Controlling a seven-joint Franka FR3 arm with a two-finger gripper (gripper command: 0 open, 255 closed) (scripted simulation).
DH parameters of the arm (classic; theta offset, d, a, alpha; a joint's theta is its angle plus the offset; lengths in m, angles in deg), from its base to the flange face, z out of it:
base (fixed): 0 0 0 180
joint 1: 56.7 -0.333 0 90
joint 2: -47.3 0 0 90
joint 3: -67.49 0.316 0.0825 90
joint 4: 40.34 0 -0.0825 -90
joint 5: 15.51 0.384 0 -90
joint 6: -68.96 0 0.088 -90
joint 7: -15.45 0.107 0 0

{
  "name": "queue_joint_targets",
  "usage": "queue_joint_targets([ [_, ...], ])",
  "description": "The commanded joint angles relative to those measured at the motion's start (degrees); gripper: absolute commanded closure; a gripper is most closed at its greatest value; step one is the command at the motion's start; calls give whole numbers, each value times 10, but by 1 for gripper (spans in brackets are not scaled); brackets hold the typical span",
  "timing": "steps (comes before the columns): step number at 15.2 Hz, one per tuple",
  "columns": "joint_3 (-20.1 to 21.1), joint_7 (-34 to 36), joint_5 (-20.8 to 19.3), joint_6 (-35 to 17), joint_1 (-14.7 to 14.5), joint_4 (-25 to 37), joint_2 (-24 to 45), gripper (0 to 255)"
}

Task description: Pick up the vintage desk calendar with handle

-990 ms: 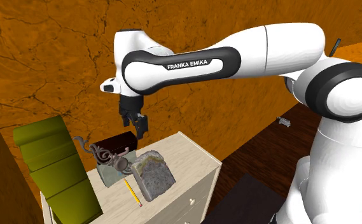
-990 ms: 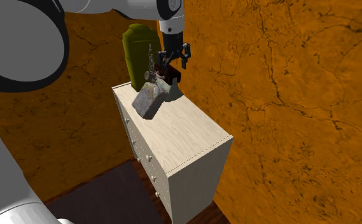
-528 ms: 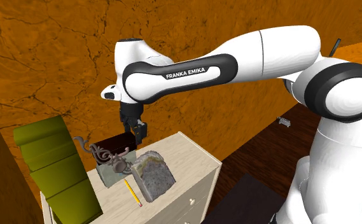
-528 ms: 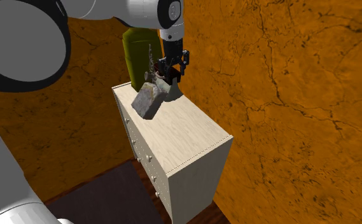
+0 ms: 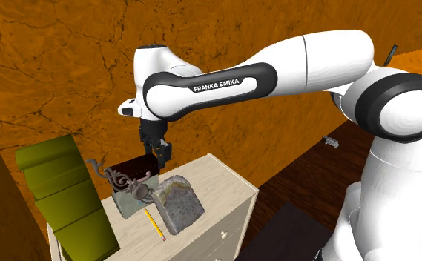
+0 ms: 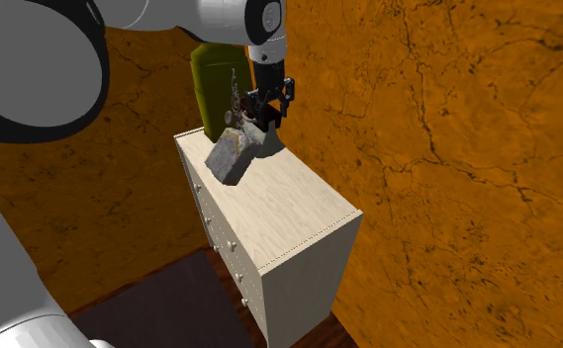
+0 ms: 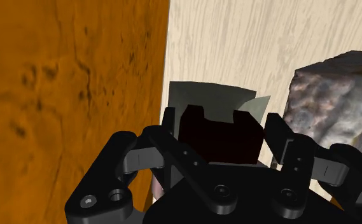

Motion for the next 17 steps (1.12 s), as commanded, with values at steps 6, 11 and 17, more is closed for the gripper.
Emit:
queue_joint_targets([
  [6,1,-2,2,44,-1,40,-3,255],
  [11,1,-3,2,83,-1,78,-4,255],
  [17,2,-4,2,116,-2,113,-1,255],
])
